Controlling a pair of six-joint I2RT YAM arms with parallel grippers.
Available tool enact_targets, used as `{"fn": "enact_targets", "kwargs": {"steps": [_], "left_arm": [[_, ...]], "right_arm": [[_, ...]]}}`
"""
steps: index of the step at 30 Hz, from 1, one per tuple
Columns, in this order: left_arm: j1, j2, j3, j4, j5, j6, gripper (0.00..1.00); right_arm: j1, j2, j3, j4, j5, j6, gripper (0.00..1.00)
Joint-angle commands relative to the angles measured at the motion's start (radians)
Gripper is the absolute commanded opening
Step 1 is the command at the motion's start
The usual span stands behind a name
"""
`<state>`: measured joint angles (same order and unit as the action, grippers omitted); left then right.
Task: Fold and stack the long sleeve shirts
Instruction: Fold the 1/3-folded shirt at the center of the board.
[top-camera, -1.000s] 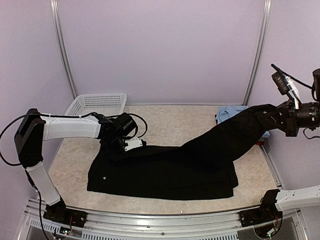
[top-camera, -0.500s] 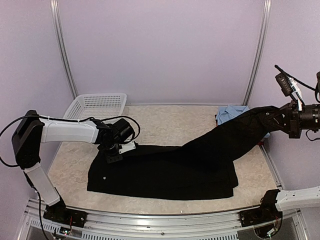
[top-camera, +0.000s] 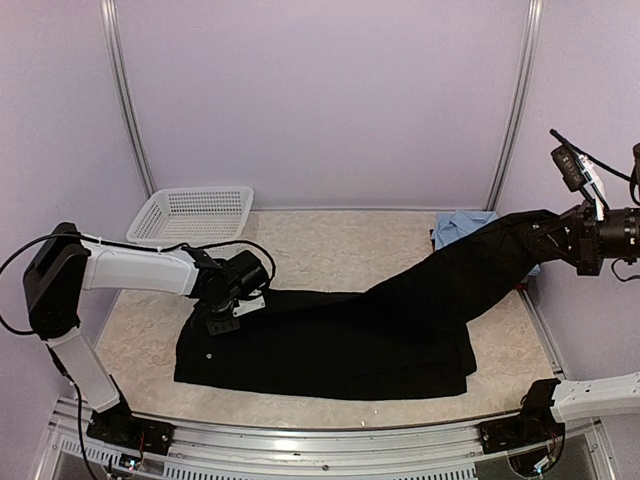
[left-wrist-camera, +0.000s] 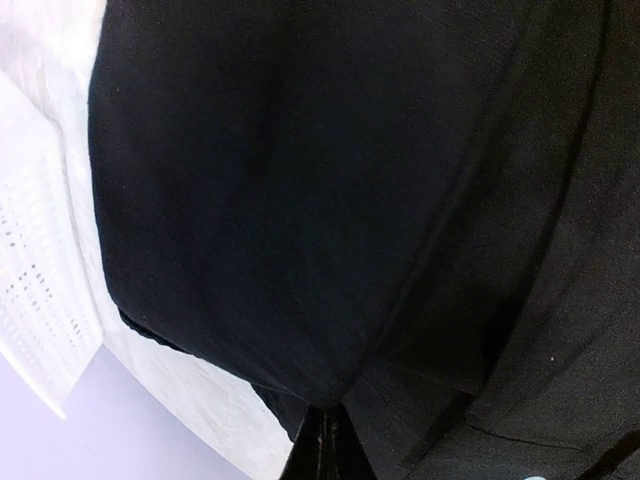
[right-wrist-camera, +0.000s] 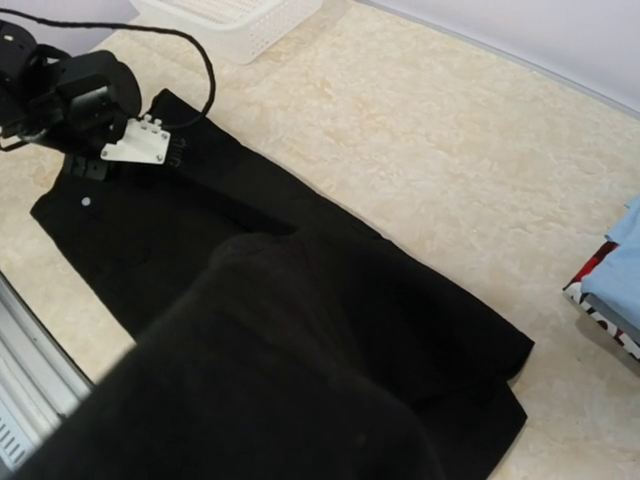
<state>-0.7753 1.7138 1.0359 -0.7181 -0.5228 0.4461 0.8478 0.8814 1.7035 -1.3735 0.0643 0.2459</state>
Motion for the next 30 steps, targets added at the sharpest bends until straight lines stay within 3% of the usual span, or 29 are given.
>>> {"fn": "enact_targets", "kwargs": {"steps": [1,11,19,25,30], "left_arm": [[-0.019,-0.015,0.003,-0.079,-0.017,-0.056,0.0],[-0.027,-0.08,-0.014,-0.128,0.059,-0.074,0.0],[-0.041,-0.14,-0.044,-0.136,0.115,-0.053,0.0],[-0.044,-0.177,-0.08,-0.113,0.11,-0.019,0.0],[-0.033,-0.156,-0.079,-0.035,0.097,-0.018,0.14]], "right_arm": [[-0.005,0.006,0.011,-0.004,0.006,0.002,0.0],[-0.005,0.007,-0.012,0.004,-0.112,-0.037,0.0],[-0.003,0.008,-0.132,-0.002,-0.231,-0.064,0.0],[0.014,-0.041,-0.098,0.02,-0.297,-0.081,0.0],[0.014,-0.037,-0.118,0.013,-0.275,-0.079,0.0]]}}
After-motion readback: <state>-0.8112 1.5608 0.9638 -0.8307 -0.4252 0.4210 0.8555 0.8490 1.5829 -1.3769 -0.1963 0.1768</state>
